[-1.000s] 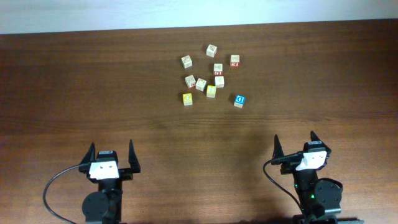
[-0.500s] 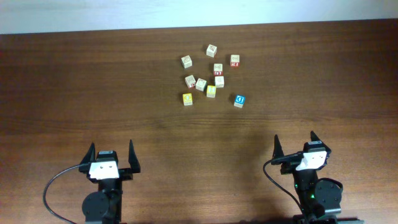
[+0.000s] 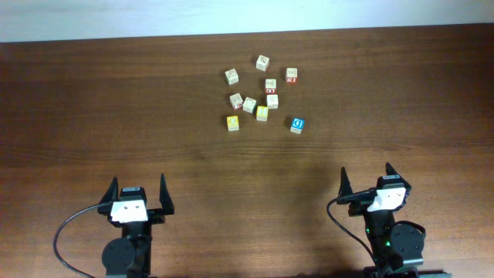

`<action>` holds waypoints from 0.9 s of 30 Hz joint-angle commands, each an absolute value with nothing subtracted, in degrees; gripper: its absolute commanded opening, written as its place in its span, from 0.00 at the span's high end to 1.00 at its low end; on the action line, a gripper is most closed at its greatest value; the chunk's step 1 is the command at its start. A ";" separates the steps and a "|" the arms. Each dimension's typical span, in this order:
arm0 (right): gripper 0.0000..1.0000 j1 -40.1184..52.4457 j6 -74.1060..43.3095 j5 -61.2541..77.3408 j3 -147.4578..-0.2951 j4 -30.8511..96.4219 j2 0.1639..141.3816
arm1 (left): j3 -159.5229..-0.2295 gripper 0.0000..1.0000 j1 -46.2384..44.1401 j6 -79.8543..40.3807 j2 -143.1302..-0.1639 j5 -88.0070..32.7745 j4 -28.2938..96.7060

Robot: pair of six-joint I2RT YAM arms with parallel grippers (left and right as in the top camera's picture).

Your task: Rotate 3 blocks

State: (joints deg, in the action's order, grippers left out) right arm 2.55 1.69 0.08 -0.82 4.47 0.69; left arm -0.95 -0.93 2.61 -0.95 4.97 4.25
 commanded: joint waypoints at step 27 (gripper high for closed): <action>0.02 2.22 1.67 0.08 -4.45 1.04 0.21 | -7.99 0.01 -0.58 7.46 -2.02 3.66 1.80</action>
State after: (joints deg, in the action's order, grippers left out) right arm 2.55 1.74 0.10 -2.11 1.23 0.69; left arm -4.51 -0.93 4.99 -0.97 4.54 1.21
